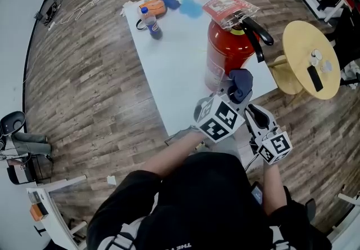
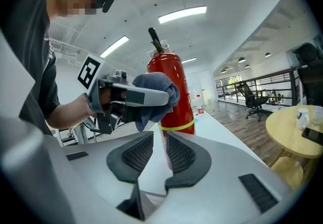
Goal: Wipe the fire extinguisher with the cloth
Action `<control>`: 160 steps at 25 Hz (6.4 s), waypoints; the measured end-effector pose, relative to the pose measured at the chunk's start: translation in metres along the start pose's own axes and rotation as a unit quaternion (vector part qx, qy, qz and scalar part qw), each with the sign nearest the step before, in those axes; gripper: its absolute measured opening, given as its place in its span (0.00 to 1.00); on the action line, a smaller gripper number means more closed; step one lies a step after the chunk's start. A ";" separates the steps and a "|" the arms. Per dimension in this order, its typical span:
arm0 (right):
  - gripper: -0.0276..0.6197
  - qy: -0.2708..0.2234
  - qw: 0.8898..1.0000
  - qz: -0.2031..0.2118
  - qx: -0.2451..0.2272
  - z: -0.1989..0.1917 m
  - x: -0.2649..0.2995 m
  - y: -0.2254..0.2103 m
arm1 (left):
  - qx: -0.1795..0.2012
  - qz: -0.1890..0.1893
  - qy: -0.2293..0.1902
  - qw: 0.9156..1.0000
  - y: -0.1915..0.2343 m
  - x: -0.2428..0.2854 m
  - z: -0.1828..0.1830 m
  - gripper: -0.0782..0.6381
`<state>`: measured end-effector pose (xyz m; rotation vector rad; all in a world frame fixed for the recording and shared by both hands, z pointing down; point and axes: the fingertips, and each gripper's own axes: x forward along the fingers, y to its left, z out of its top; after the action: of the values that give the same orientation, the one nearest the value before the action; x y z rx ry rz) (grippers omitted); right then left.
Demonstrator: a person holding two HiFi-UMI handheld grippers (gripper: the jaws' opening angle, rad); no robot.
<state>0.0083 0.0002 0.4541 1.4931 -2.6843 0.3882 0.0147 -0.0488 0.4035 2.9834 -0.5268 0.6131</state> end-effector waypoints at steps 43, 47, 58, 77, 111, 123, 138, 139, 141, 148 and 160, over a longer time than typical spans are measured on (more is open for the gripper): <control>0.18 -0.003 0.997 -0.008 -0.072 0.050 -0.032 -0.024 | 0.106 0.253 0.024 0.961 0.193 -0.098 0.050 0.18; 0.18 -0.027 0.996 -0.025 -0.076 0.067 -0.022 -0.025 | 0.133 0.264 -0.001 0.955 0.200 -0.106 0.082 0.18; 0.12 -0.032 0.996 -0.053 -0.063 0.076 0.008 -0.029 | 0.095 0.244 0.024 0.965 0.213 -0.079 0.031 0.17; 0.08 -0.007 0.995 -0.102 0.000 0.042 0.033 -0.041 | -0.058 0.125 0.189 0.972 0.088 0.015 -0.217 0.17; 0.08 -0.007 0.997 -0.074 -0.013 0.038 0.020 -0.010 | 0.124 0.235 0.174 0.948 0.204 -0.038 -0.088 0.17; 0.08 0.025 0.998 -0.064 -0.005 0.012 0.029 -0.003 | 0.000 0.185 0.231 0.955 0.124 0.002 -0.213 0.17; 0.28 0.040 0.988 0.028 -0.149 0.017 0.029 0.014 | 0.025 -0.076 -0.010 0.997 -0.003 -0.001 -0.069 0.17; 0.26 0.037 0.988 0.019 -0.149 0.020 0.029 0.009 | 0.033 -0.076 -0.008 0.997 -0.004 -0.004 -0.069 0.17; 0.25 0.021 0.991 -0.005 -0.129 0.027 0.033 -0.003 | 0.038 -0.069 -0.005 0.997 -0.003 -0.009 -0.071 0.18; 0.23 -0.083 0.986 -0.054 -0.137 0.103 0.066 -0.022 | -0.014 0.047 -0.094 0.994 0.033 -0.043 -0.031 0.23; 0.23 -0.145 0.975 0.005 -0.171 0.225 0.067 -0.078 | -0.086 0.186 -0.098 0.974 0.071 -0.058 -0.024 0.23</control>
<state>0.0569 -0.1484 0.2623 1.5289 -2.7786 -0.3054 -0.0683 -0.0938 0.4012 2.8102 -1.1080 0.2703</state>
